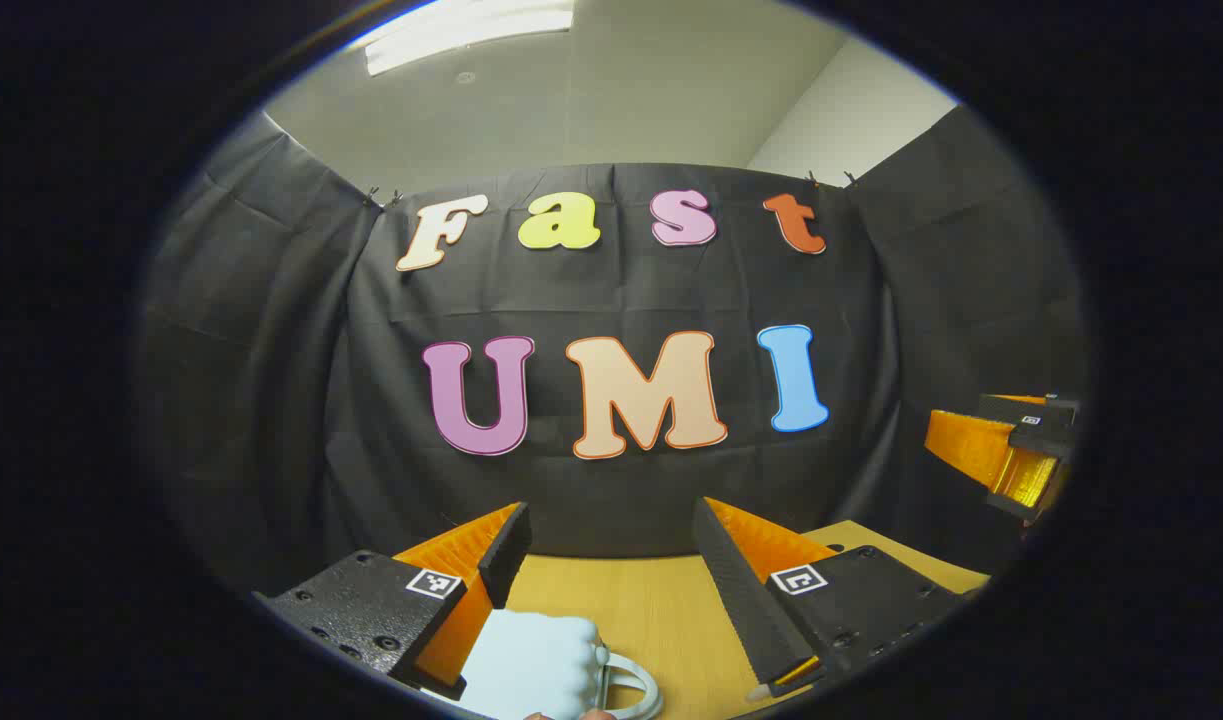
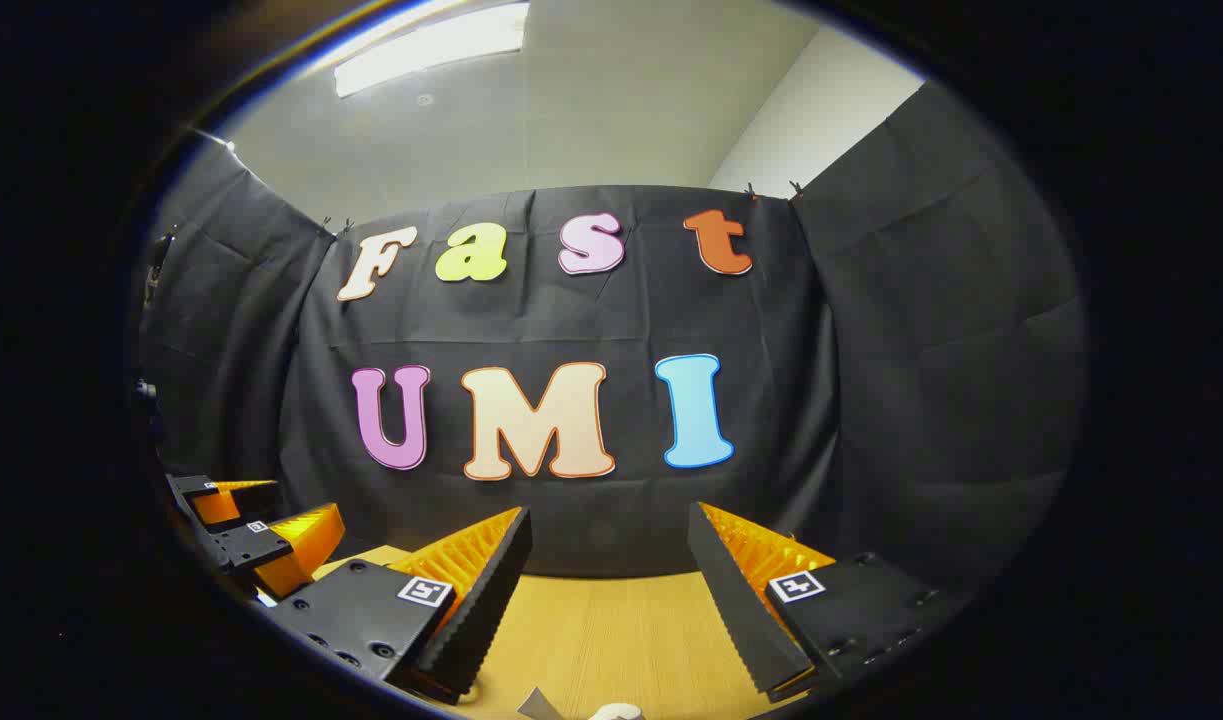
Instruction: First open the suitcase, pack the skin care products into it, and then close the suitcase.
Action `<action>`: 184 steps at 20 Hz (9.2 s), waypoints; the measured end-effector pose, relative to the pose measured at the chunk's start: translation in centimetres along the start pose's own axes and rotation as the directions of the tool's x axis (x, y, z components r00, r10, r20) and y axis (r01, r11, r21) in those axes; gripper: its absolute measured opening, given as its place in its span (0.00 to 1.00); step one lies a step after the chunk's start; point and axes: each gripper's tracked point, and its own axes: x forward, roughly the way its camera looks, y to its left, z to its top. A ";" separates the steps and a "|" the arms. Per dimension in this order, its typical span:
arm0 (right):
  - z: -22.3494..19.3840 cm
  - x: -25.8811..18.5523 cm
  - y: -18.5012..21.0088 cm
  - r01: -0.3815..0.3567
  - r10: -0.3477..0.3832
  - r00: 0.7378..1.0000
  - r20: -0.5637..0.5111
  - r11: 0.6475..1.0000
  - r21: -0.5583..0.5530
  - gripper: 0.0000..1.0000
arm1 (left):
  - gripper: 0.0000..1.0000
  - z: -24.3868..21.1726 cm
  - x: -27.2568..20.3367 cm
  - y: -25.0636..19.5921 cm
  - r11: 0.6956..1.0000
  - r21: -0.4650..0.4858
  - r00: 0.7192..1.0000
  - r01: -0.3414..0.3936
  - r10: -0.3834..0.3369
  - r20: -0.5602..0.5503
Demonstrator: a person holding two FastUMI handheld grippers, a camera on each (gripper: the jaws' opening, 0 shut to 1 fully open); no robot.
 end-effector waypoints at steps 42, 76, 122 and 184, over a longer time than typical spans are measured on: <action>-5.9 -0.2 -5.3 0.044 -0.069 0.982 -0.174 0.989 -0.143 0.99 | 0.94 -30.7 -1.1 -7.1 0.994 -0.097 0.651 0.047 -0.104 -0.752; -7.6 0.3 -6.4 -0.052 0.064 0.988 -0.139 0.995 0.087 0.98 | 0.00 -18.4 0.7 -0.4 0.992 -0.107 0.659 0.071 -0.127 -0.741; -5.7 -0.8 23.9 -0.099 0.097 0.993 -0.066 0.994 -0.036 0.97 | 0.00 -25.6 0.3 44.3 0.945 -0.218 0.650 -0.244 -0.007 -0.760; -6.8 -4.5 -9.9 0.011 -0.029 0.989 -0.144 0.992 -0.122 0.99 | 0.88 -28.7 -7.4 -18.4 0.877 -0.321 0.598 0.358 -0.479 -0.643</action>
